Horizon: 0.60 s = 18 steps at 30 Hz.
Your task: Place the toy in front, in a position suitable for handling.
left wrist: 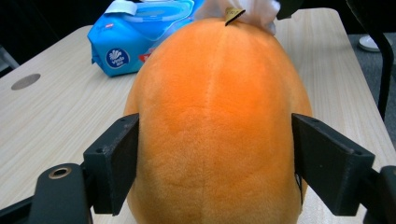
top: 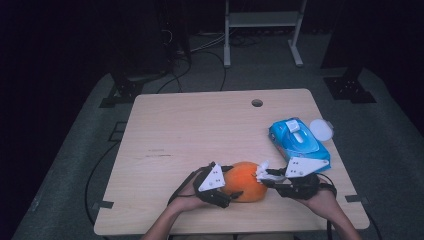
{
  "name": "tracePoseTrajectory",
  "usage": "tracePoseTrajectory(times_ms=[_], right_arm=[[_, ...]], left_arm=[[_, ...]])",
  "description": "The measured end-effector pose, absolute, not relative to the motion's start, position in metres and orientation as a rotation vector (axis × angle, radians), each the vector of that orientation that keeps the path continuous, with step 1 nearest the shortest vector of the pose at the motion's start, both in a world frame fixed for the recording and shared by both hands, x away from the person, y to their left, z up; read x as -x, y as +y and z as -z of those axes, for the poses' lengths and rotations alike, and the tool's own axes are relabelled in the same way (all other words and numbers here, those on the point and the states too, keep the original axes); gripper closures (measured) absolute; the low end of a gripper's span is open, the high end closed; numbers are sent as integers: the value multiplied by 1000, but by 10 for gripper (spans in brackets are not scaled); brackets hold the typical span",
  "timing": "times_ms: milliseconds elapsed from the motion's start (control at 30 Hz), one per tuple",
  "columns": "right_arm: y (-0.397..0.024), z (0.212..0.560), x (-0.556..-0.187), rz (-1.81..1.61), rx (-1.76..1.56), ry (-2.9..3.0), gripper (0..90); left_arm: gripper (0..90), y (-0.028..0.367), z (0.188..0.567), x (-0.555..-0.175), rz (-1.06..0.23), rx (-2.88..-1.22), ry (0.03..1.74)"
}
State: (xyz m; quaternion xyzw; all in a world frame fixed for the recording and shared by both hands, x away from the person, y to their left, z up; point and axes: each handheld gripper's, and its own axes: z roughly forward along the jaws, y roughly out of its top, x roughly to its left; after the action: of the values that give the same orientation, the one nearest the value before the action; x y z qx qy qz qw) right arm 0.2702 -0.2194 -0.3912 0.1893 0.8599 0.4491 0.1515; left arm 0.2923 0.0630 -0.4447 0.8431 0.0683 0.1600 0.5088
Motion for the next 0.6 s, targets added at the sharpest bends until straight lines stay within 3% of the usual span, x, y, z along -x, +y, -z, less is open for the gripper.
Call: tracePoseTrajectory(times_ms=[100,200,333,433,600], right_arm=[[-211,392,-270,-1297,-530,2462,565],[-207,396,-272,-1299,-541,2445,570],[-210,405,-278,-1361,-611,2423,637],[-218,407,-281,-1408,-683,2417,741],[-235,409,-287,-1395,-747,2427,765]], left_arm=[[217,61,444,-290,-399,-2041,140],[230,62,444,-290,-396,-2046,137],[233,62,445,-291,-381,-2045,145],[231,64,446,-293,-355,-2027,170],[229,65,447,-296,-337,-2018,202]])
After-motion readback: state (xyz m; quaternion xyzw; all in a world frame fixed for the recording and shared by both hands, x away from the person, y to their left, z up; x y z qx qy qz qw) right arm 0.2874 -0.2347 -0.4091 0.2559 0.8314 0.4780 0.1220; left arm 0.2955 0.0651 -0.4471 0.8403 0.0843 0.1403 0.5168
